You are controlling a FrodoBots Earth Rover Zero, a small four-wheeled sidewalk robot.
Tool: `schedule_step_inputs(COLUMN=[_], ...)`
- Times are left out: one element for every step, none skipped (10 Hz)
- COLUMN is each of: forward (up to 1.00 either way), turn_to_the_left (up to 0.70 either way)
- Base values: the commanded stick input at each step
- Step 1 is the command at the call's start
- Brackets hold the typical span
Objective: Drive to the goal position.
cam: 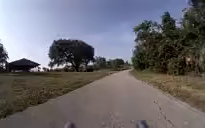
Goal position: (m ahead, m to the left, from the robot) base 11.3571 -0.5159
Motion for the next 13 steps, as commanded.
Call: schedule_step_inputs(forward=[1.0,1.0,1.0,1.0,1.0,1.0,1.0,1.0,1.0,1.0,1.0,1.0,1.0], turn_to_the_left=[0.0,0.0,0.0,0.0,0.0,0.0,0.0,0.0,0.0,0.0,0.0,0.0,0.0])
